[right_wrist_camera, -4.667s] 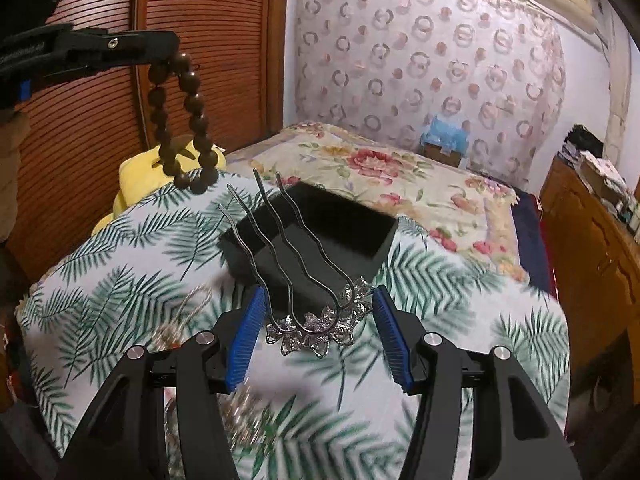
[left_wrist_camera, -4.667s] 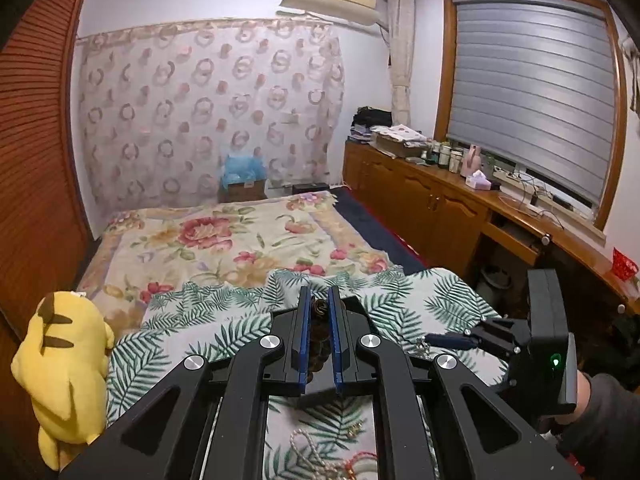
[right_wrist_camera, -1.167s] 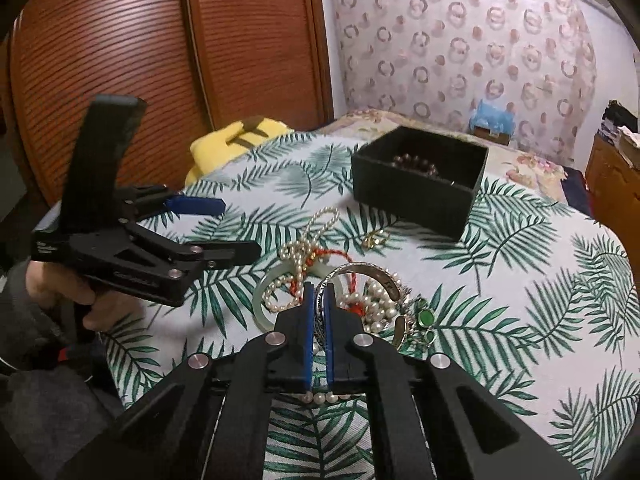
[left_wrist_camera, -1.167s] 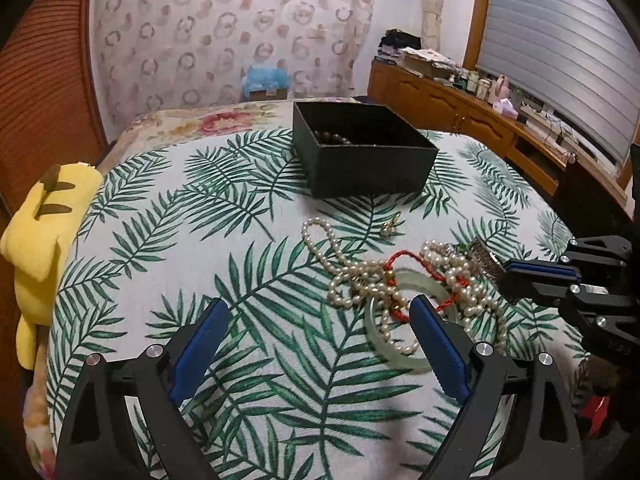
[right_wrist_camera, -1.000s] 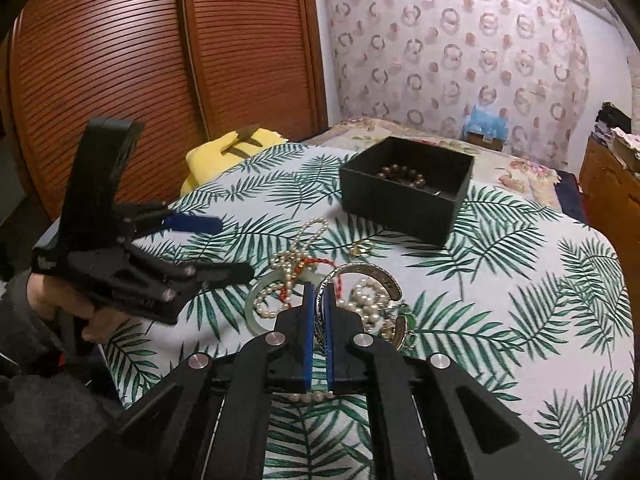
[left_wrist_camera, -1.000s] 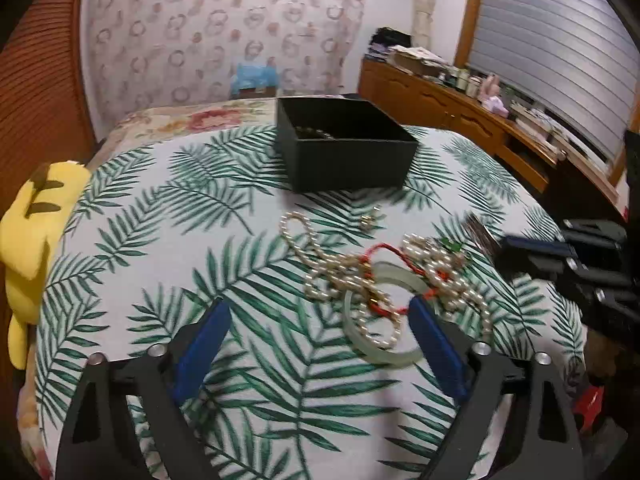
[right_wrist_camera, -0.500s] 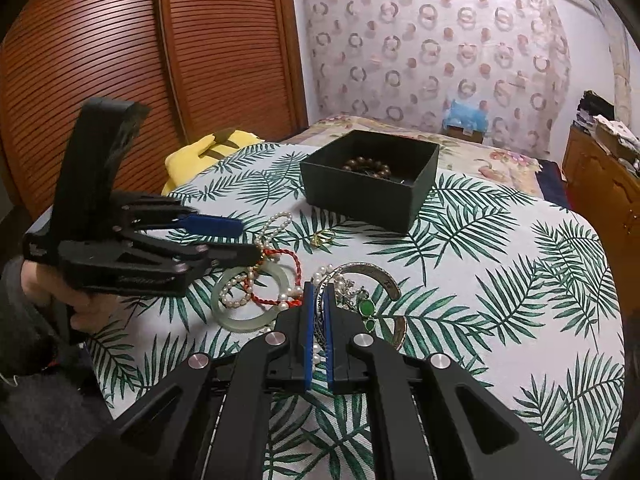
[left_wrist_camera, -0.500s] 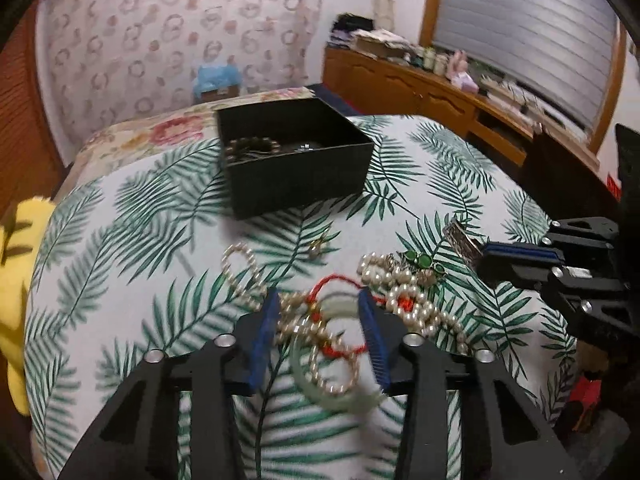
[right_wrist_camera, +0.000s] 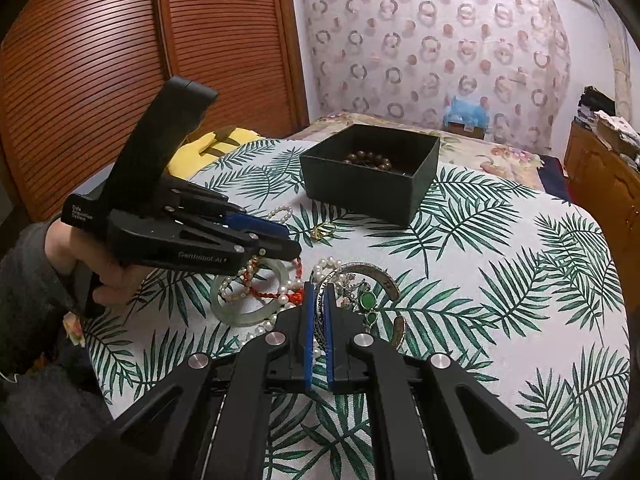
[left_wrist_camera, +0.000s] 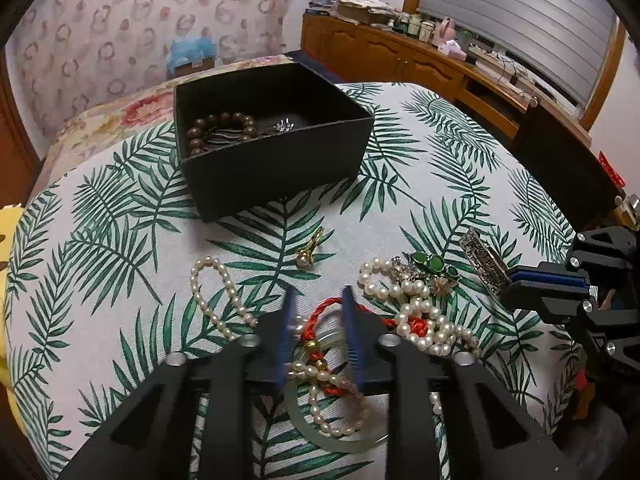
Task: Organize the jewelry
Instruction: 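Carry the red string bracelet with the left tool while the right tool carries the bangle to the box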
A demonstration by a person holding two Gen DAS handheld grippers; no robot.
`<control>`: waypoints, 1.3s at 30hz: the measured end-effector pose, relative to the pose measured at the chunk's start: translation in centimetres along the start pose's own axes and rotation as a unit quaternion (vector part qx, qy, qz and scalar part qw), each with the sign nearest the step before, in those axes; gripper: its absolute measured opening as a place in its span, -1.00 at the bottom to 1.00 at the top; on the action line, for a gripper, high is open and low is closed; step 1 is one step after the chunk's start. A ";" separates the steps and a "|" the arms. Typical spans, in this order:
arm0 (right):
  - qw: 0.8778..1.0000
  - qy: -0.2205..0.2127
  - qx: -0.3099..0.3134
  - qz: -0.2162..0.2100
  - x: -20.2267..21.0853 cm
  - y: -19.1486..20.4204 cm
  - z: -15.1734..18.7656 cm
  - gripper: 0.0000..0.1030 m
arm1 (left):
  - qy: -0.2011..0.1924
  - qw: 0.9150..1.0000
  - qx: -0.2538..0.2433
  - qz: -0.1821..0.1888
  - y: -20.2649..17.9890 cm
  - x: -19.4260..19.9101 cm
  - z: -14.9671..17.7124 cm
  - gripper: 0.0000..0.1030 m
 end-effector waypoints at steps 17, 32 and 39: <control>1.000 -0.003 0.007 0.000 0.1 0.3 -0.7 -0.89 | -0.108 0.994 0.013 -0.025 0.3 6.6 -3.9 -0.96; 0.998 0.002 0.059 -0.003 -2.2 0.2 -4.4 -0.89 | -0.154 0.986 0.030 -0.054 2.6 8.0 -6.7 -0.96; 0.997 0.000 0.082 -0.002 -4.7 -1.0 -7.3 -0.89 | -0.173 0.983 0.038 -0.058 3.6 7.4 -8.5 -0.96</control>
Point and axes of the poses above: each gripper's, at about its wrist camera, not at the fingertips, and x roughly against the way its jaws point, y to its left, z to its underside, the point moved 4 cm from there along -x, roughly the way its jaws point, and after that the axes turned 12 degrees about -y, right-handed, at the moved point
